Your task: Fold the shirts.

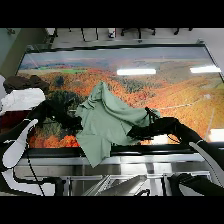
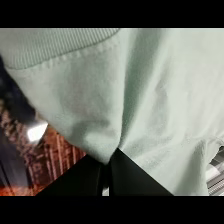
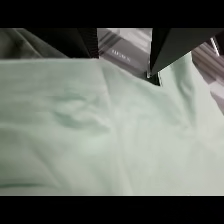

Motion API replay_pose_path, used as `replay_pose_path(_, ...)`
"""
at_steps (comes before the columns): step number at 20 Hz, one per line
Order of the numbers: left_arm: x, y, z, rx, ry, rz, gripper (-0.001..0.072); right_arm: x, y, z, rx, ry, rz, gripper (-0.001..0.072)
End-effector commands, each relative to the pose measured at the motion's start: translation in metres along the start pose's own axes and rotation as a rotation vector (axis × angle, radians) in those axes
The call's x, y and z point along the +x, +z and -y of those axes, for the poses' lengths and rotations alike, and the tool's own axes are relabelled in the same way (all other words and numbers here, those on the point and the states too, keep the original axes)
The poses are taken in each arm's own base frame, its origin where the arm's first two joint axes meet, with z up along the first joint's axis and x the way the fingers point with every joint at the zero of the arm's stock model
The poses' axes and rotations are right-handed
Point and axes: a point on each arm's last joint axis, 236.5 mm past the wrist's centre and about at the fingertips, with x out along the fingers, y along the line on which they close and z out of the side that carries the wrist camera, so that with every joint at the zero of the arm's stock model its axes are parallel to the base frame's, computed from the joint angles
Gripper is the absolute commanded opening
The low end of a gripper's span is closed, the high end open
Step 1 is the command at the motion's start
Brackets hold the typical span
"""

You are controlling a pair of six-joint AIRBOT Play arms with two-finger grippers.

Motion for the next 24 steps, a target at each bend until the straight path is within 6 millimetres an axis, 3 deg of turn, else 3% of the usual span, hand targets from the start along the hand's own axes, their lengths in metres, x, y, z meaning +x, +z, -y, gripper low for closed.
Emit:
replay_pose_path(1,0.000,-0.001,0.001,-0.001,-0.002,-0.002,0.0016,-0.014,-0.008,0.006,0.032,0.011,-0.053,0.0365)
replay_pose_path(6,0.000,-0.002,0.001,0.000,-0.004,-0.008,0.0016,-0.026,0.009,0.023,0.087,-0.003,-0.005,0.0365)
replay_pose_path(11,0.000,-0.001,0.001,0.000,-0.004,-0.006,0.0016,-0.003,0.002,0.039,0.119,-0.040,-0.055,0.0365)
replay_pose_path(14,0.000,-0.001,0.001,0.000,-0.004,-0.006,0.0016,0.004,0.009,0.046,0.135,-0.054,-0.035,0.0365)
replay_pose_path(20,0.000,-0.002,0.001,0.000,-0.004,-0.007,0.0016,0.000,0.021,0.021,0.111,0.015,-0.018,0.0364)
replay_pose_path(24,0.000,-0.002,0.001,0.000,-0.004,-0.008,0.0016,-0.003,0.014,0.001,0.090,0.061,-0.072,0.0364)
